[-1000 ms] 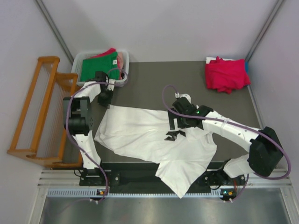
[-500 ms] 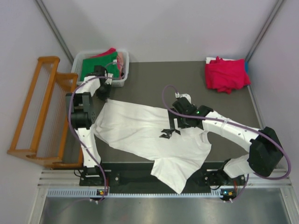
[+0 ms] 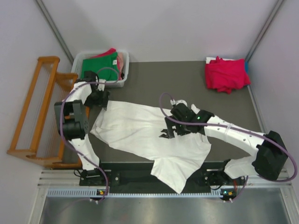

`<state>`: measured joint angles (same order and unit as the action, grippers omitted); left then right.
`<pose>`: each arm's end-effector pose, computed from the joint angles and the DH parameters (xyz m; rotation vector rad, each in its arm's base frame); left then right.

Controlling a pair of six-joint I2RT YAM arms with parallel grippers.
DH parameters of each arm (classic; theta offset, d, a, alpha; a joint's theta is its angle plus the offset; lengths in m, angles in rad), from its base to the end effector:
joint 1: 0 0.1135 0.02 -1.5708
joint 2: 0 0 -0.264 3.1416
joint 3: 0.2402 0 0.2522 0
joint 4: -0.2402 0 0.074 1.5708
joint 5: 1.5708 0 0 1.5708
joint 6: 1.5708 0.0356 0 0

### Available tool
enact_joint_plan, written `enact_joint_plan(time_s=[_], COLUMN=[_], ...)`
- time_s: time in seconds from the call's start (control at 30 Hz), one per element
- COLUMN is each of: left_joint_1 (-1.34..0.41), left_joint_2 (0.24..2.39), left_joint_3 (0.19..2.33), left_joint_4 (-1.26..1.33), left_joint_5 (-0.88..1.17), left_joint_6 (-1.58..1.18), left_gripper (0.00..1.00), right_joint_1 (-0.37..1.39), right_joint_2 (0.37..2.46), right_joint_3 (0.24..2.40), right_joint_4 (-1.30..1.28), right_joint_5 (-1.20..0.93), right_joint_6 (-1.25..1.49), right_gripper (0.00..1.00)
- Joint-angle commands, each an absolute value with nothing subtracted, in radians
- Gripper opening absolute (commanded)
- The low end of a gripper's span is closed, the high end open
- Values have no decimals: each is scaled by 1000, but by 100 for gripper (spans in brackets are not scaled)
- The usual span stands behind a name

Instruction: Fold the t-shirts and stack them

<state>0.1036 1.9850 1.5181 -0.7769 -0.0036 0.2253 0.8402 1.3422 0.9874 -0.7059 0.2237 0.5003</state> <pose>0.4050 0.0422 0.1947 0.1706 2.8133 0.0811 0.1819 0.1912 0.2469 -0.3647 2.5754 0.1922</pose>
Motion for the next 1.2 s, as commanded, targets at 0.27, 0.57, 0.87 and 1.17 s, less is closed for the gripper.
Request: enact_joint_plan(time_s=[0.27,0.57,0.87,1.17], left_joint_1=[92,92,94,98], left_joint_2=[1465,1416,1407,1334], left_joint_3=[1111,970,861,776], left_joint_4=[-946,-977,-894,-798], left_joint_5=[126,160,161,166], left_joint_6=[371,449,442,428], left_gripper=[93,93,93,93], right_joint_1=[1137,1204,1327,1424], right_joint_2=[1272,1236,1310,1439], right_joint_3=[956,907,905,934], right_joint_4=[-850,-893,-874,-836], right_joint_5=[137,115,161,282], right_joint_6=[575,617,646,644], right_gripper=[100,100,100,100])
